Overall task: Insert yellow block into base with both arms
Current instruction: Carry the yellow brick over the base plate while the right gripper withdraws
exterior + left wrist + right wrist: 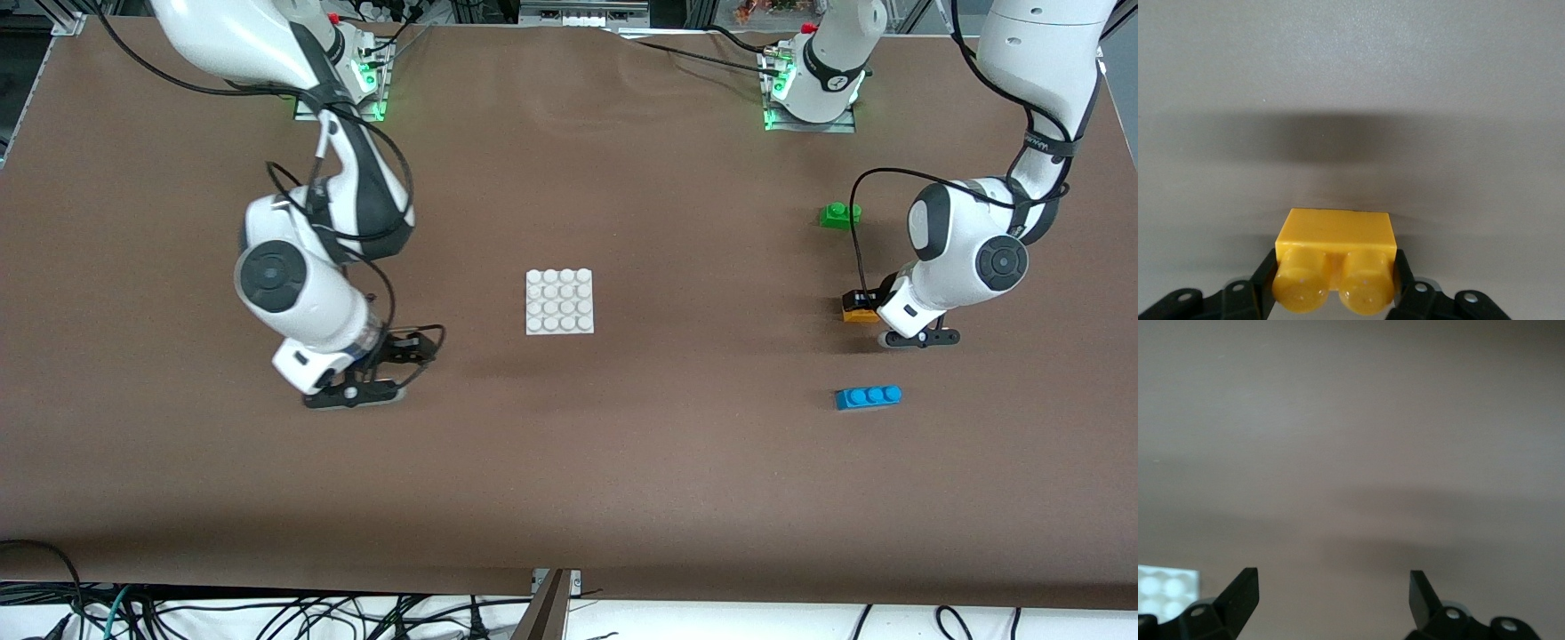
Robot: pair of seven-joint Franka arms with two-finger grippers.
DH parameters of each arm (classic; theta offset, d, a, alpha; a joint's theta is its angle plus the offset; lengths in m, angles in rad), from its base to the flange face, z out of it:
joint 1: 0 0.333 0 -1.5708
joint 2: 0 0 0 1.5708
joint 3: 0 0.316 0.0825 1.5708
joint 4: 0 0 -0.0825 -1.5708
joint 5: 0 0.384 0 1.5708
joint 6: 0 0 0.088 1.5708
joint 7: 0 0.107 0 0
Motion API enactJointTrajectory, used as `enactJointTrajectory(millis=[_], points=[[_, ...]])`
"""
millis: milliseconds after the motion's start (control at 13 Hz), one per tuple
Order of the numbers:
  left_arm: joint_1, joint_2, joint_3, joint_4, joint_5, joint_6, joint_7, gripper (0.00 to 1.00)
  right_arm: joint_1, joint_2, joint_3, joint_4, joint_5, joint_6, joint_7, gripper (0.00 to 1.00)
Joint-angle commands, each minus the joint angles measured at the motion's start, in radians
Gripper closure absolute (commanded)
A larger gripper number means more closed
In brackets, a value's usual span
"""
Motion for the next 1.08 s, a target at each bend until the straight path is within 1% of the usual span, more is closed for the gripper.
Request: enactJointTrajectory(millis=[0, 77, 154, 309, 463, 540, 694, 772, 849, 1003], points=[[-0.001, -0.047, -0.003, 0.007, -0.017, -0.02, 0.017, 0.86, 0.005, -0.074, -0.081, -0.008, 0.0, -0.079, -0.049, 0.0], [-0.002, -0.067, -0.005, 0.02, -0.02, -0.046, 0.015, 0.89, 0.001, -0.098, -0.095, -0.008, 0.001, -0.102, -0.051, 0.0], [-0.007, -0.095, -0.01, 0.026, -0.025, -0.062, 0.014, 0.9, -0.025, -0.127, -0.098, -0.009, -0.001, -0.117, -0.052, 0.0], [-0.027, -0.139, -0.017, 0.028, -0.032, -0.07, 0.012, 0.85, -0.077, -0.173, -0.095, -0.011, -0.003, -0.157, -0.096, 0.0], [-0.071, -0.188, -0.062, 0.045, -0.042, -0.1, 0.004, 0.86, -0.128, -0.215, -0.087, -0.022, -0.004, -0.176, -0.167, 0.0], [-0.08, -0.196, -0.088, 0.065, -0.051, -0.118, -0.003, 0.88, -0.145, -0.233, -0.074, -0.025, -0.006, -0.185, -0.167, 0.0], [-0.105, -0.193, -0.132, 0.097, -0.162, -0.131, -0.028, 0.92, -0.232, -0.274, 0.0, -0.032, -0.009, -0.202, -0.166, 0.0], [-0.135, -0.186, -0.148, 0.127, -0.212, -0.148, -0.046, 0.92, -0.247, -0.301, 0.006, -0.046, -0.01, -0.226, -0.164, 0.0], [-0.158, -0.178, -0.161, 0.141, -0.238, -0.151, -0.113, 0.94, -0.26, -0.321, 0.008, -0.057, -0.01, -0.255, -0.163, 0.0], [-0.238, -0.153, -0.212, 0.186, -0.237, -0.149, -0.259, 1.0, -0.277, -0.345, 0.008, -0.068, -0.012, -0.282, -0.163, 0.0]])
